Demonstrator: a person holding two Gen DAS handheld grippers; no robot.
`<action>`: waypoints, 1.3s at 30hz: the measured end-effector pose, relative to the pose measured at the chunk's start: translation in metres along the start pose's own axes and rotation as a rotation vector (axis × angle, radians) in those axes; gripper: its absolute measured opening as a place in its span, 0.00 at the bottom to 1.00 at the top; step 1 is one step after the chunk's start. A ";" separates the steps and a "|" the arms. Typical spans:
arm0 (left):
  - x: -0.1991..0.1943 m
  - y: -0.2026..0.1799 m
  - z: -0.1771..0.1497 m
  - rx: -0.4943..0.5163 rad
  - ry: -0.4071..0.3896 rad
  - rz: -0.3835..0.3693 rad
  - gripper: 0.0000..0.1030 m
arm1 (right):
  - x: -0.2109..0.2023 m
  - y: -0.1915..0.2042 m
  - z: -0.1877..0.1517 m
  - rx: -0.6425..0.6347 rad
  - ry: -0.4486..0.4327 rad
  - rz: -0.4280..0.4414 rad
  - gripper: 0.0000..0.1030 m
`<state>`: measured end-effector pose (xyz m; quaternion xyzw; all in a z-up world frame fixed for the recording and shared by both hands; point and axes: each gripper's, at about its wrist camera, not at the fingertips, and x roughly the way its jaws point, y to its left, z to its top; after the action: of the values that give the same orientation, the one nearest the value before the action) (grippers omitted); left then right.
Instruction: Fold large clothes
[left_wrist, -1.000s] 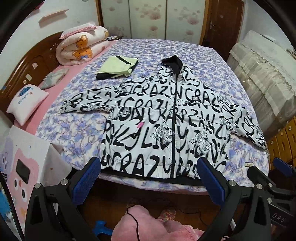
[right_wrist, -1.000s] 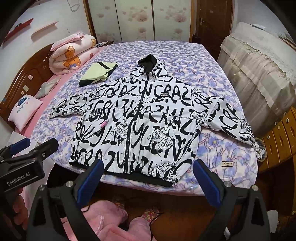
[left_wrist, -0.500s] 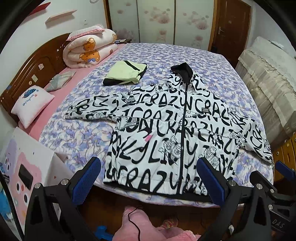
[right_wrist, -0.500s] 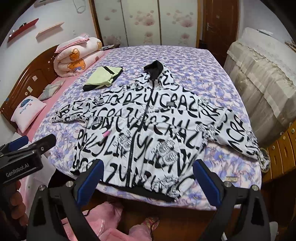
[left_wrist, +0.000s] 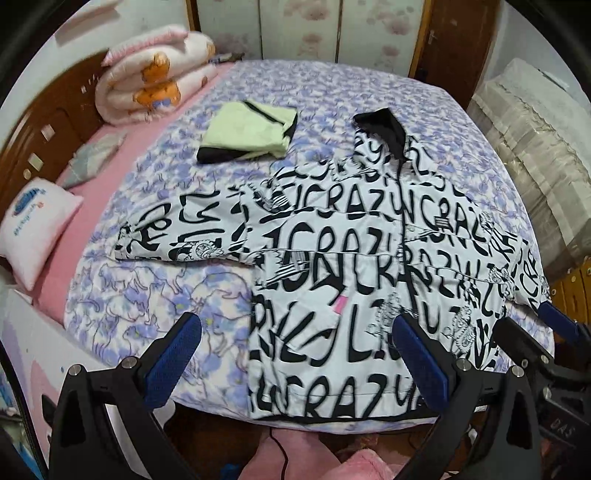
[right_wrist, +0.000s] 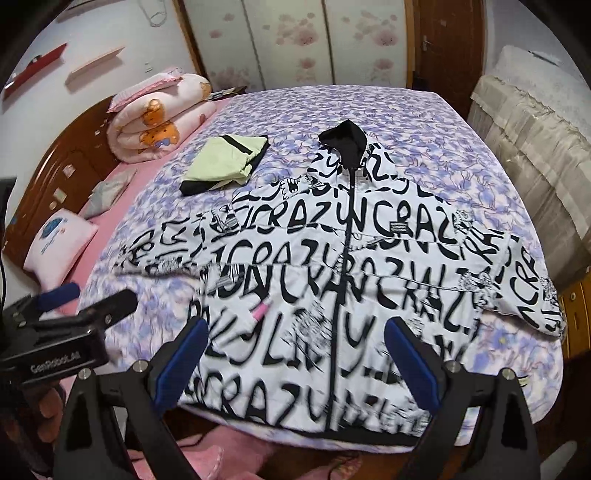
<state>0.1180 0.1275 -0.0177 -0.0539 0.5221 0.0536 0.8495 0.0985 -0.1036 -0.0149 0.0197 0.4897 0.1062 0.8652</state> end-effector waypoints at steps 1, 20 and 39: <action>0.008 0.012 0.006 -0.010 0.018 -0.008 0.99 | 0.006 0.007 0.005 0.007 0.005 -0.011 0.94; 0.248 0.302 0.045 -0.517 0.279 -0.014 0.99 | 0.198 0.155 0.052 -0.054 0.289 -0.102 0.89; 0.379 0.445 0.040 -0.970 -0.012 -0.005 0.85 | 0.289 0.194 0.034 -0.157 0.421 -0.094 0.89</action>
<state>0.2582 0.5861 -0.3541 -0.4447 0.4318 0.2892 0.7295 0.2398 0.1468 -0.2136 -0.0931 0.6501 0.1054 0.7467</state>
